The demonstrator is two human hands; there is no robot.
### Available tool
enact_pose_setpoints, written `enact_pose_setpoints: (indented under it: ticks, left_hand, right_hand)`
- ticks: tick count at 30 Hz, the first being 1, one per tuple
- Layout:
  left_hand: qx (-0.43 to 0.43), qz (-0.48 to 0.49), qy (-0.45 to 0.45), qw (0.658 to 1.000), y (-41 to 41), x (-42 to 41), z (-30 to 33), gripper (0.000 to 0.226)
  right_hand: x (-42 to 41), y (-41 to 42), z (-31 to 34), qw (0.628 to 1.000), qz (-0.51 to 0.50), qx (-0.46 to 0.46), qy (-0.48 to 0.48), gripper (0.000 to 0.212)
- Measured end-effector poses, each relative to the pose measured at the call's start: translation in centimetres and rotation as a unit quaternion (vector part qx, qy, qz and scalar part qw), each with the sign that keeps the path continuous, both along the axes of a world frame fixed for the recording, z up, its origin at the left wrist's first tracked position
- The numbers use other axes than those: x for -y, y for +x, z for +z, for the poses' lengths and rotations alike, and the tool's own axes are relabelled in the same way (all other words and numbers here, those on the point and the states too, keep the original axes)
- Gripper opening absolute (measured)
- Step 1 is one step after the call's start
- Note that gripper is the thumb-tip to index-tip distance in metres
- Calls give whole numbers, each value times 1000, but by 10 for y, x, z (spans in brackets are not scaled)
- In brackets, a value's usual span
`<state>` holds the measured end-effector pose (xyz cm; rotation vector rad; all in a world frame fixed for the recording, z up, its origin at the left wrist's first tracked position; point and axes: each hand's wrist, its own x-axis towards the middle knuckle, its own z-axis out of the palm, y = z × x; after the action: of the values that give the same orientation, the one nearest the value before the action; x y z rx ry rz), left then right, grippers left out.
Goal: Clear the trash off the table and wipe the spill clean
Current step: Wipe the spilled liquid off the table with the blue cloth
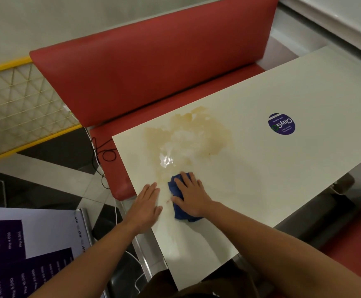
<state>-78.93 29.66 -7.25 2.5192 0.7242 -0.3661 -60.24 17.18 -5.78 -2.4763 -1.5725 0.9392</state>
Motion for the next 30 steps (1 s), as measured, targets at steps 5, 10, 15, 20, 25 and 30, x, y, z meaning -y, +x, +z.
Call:
enact_pose_setpoints:
  ticks: [5, 10, 15, 20, 25, 30]
  left_hand:
    - [1, 41, -32, 999, 11, 9, 2, 69]
    - [49, 100, -38, 993, 53, 32, 11, 68]
    - [34, 64, -21, 997, 108, 76, 13, 72]
    - [-27, 87, 40, 995, 109, 81, -18, 82]
    - [-27, 122, 81, 989, 60, 78, -34, 76]
    - [-30, 136, 97, 986, 37, 79, -35, 77]
  right_hand:
    - [35, 63, -11, 981, -189, 19, 35, 72]
    - [50, 102, -22, 938, -337, 78, 4, 68]
    - [45, 91, -38, 920, -375, 108, 22, 65]
    - [45, 87, -51, 911, -383, 149, 42, 71]
    - [44, 85, -58, 913, -371, 165, 50, 71]
    - [43, 85, -62, 910, -375, 171, 53, 69]
